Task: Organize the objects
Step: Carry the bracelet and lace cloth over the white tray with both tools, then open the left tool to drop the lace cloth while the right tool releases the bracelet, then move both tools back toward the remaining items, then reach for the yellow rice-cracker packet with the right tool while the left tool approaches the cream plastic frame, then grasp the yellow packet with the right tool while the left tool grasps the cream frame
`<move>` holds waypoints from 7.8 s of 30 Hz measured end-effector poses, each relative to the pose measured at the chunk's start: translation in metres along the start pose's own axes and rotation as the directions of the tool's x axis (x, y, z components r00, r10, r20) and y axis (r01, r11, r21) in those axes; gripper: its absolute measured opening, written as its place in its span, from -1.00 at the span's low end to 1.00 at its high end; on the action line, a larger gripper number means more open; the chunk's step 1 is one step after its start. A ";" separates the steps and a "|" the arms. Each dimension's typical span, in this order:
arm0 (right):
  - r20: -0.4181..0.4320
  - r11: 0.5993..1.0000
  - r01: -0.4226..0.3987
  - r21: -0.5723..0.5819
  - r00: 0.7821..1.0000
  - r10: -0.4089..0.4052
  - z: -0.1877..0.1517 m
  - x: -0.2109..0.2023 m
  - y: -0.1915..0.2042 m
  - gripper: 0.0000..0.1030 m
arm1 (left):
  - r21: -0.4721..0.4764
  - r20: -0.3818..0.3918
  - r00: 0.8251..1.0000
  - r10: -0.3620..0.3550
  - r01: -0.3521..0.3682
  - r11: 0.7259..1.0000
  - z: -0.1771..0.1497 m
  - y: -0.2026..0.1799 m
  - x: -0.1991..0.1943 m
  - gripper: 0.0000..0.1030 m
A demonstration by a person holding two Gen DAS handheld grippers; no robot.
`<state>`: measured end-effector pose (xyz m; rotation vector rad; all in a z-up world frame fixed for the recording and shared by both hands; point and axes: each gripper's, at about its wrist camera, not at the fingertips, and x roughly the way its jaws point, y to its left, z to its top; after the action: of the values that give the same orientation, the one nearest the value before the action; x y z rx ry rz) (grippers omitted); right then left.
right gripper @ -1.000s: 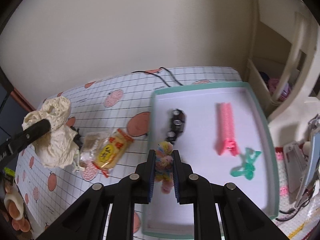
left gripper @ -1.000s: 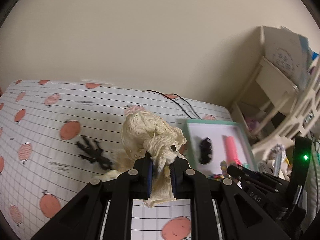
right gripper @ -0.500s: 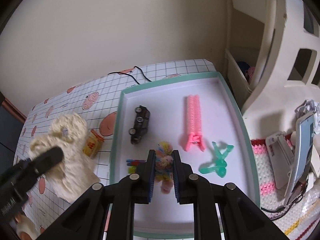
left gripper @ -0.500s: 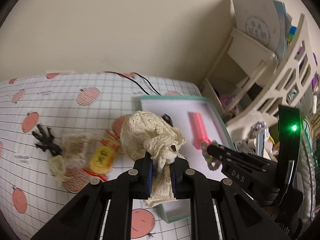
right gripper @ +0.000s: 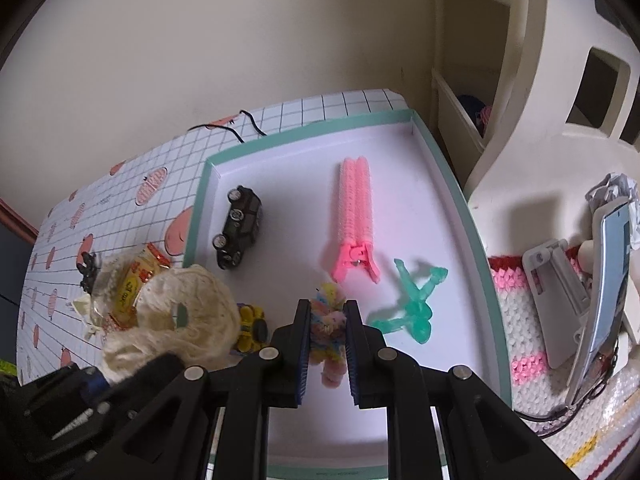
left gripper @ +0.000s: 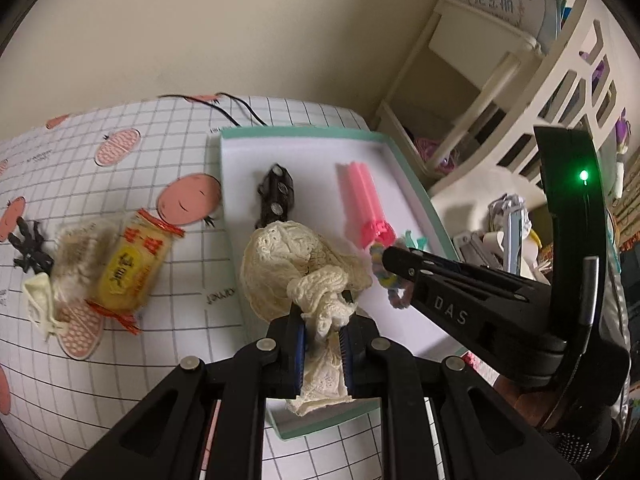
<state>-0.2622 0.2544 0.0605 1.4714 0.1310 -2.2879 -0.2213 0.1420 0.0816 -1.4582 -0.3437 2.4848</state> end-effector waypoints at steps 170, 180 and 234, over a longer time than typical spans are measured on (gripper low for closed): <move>0.049 0.981 -0.039 -0.188 0.998 0.049 -0.015 0.071 0.199 1.00 | -0.480 0.019 0.960 0.278 -0.235 0.845 -0.018 0.247 -0.038 1.00; 0.054 0.979 -0.003 -0.202 0.998 0.014 -0.017 0.079 0.194 1.00 | -0.493 -0.004 0.964 0.266 -0.234 0.838 -0.021 0.245 -0.023 0.79; 0.082 0.978 -0.024 -0.208 0.996 0.042 -0.009 0.059 0.188 -0.24 | -0.483 -0.025 0.948 0.317 -0.289 0.826 -0.013 0.255 -0.034 0.03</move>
<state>-0.2018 0.0686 0.0312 1.2597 0.3079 -2.2311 -0.2156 -0.1086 0.0216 -1.7414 -0.8612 2.8369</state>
